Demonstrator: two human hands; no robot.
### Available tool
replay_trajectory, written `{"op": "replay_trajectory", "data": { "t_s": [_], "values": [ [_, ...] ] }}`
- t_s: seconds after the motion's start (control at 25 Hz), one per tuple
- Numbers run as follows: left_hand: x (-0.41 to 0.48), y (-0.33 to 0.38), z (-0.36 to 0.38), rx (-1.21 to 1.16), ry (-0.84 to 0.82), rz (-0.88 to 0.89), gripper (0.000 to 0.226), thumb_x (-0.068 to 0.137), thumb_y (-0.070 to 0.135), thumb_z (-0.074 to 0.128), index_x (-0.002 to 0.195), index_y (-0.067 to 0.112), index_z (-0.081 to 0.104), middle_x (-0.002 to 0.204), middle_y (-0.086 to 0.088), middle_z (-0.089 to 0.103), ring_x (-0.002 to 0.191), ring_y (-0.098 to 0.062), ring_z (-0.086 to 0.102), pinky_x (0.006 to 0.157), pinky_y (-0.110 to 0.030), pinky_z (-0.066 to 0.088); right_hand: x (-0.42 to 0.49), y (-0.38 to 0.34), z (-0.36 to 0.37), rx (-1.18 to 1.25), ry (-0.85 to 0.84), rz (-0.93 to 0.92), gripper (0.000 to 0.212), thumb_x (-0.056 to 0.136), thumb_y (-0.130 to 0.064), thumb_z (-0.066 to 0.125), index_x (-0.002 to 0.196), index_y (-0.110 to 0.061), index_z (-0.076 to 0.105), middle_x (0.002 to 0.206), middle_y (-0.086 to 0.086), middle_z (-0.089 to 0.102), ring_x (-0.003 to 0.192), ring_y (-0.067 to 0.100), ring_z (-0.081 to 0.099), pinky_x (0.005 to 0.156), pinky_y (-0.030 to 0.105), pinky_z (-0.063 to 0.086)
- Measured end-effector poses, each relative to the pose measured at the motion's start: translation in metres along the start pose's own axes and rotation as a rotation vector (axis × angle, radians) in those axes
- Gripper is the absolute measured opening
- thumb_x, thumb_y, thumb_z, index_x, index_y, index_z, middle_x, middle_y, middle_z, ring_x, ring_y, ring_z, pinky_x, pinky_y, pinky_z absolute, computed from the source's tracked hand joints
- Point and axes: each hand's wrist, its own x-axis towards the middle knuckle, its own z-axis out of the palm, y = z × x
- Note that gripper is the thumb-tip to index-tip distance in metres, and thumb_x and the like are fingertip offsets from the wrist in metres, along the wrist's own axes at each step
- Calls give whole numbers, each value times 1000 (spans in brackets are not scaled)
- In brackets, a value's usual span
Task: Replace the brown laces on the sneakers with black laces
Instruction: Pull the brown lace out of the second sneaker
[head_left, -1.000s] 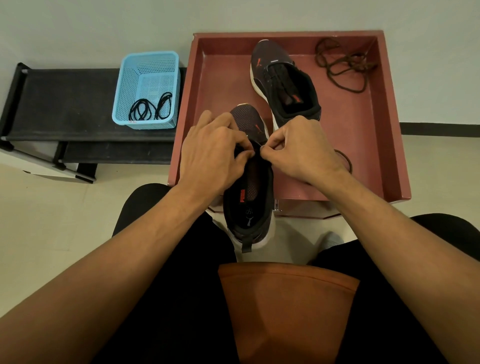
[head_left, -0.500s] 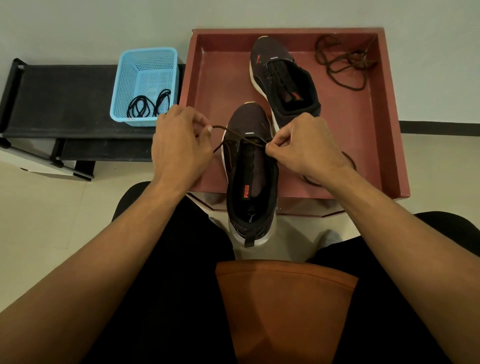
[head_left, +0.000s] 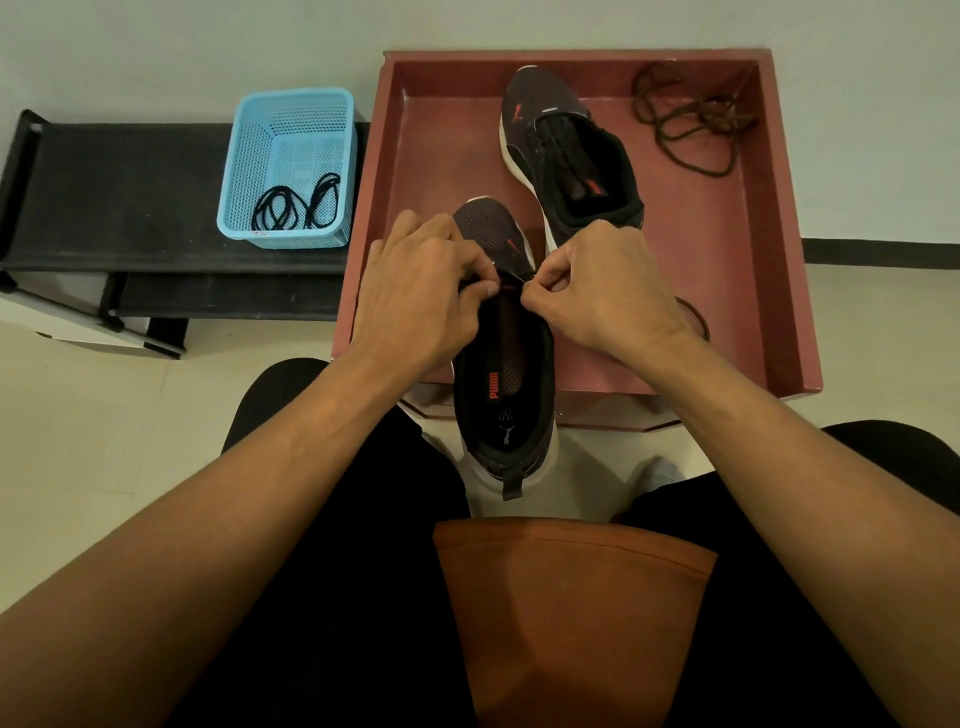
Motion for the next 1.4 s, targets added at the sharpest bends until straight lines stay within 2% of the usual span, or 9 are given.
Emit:
{"op": "replay_trajectory", "data": {
  "t_s": [0.24, 0.4, 0.52, 0.68, 0.76, 0.92, 1.08, 1.16, 1.4],
  "values": [
    [-5, -45, -13, -136, 152, -355, 4, 93, 21, 66, 89, 23, 65, 88, 3, 55, 85, -18, 53, 74, -37, 45, 3, 11, -6, -37, 20, 51, 15, 83, -27, 74, 70, -22, 79, 58, -13, 65, 61, 6, 63, 71, 30, 58],
    [-3, -33, -7, -104, 101, -239, 7, 89, 32, 68, 90, 25, 69, 82, 8, 53, 89, -22, 56, 81, -37, 47, 2, 10, -6, -24, 14, 46, 14, 85, -27, 75, 72, -22, 80, 56, -15, 62, 58, 2, 58, 72, 28, 55],
    [-1, -33, -8, -140, 148, -281, 8, 90, 31, 68, 91, 24, 69, 77, 10, 51, 82, -17, 57, 77, -36, 48, 1, 9, -7, -20, 16, 49, 14, 85, -27, 75, 73, -22, 81, 57, -16, 63, 60, 0, 58, 75, 28, 54],
    [-2, -27, -13, -295, 234, -356, 26, 95, 29, 67, 116, 18, 57, 79, 11, 63, 68, -1, 55, 73, -31, 48, -1, 9, -8, -6, -21, 38, 15, 84, -29, 77, 71, -23, 80, 60, -15, 66, 67, 6, 67, 77, 34, 60],
    [-4, -19, -8, -301, 123, -272, 31, 94, 40, 69, 113, 20, 56, 82, 11, 66, 70, -1, 60, 70, -30, 48, -2, 8, -9, -11, -39, 30, 14, 84, -30, 79, 72, -24, 80, 60, -17, 65, 69, 7, 68, 76, 34, 60],
    [-2, -9, 7, -186, -135, -276, 42, 81, 74, 59, 84, 32, 65, 70, 11, 66, 70, -9, 66, 68, -31, 54, -5, 4, -9, -108, 25, 27, 11, 81, -39, 79, 78, -28, 79, 65, -16, 64, 75, 11, 70, 69, 30, 56],
    [2, -4, 3, -251, -119, -319, 36, 79, 67, 74, 80, 31, 71, 64, 12, 66, 63, 1, 63, 58, -20, 46, -2, -7, -1, -216, 88, -107, 13, 87, -42, 76, 97, -35, 76, 81, -14, 67, 83, 14, 70, 68, 31, 53],
    [2, -3, 2, -266, -131, -325, 25, 81, 56, 78, 78, 32, 73, 64, 13, 67, 64, -1, 65, 61, -21, 50, 2, -11, 3, -253, 68, -158, 17, 92, -44, 73, 108, -38, 78, 91, -13, 66, 89, 19, 69, 68, 33, 52],
    [-2, -9, 0, -351, -131, -345, 10, 86, 33, 78, 83, 25, 81, 67, 12, 71, 62, 4, 66, 65, -16, 55, 9, -19, 14, -305, 20, -195, 26, 88, -56, 74, 107, -38, 78, 95, -13, 55, 95, 21, 66, 71, 39, 52]
  ]
}}
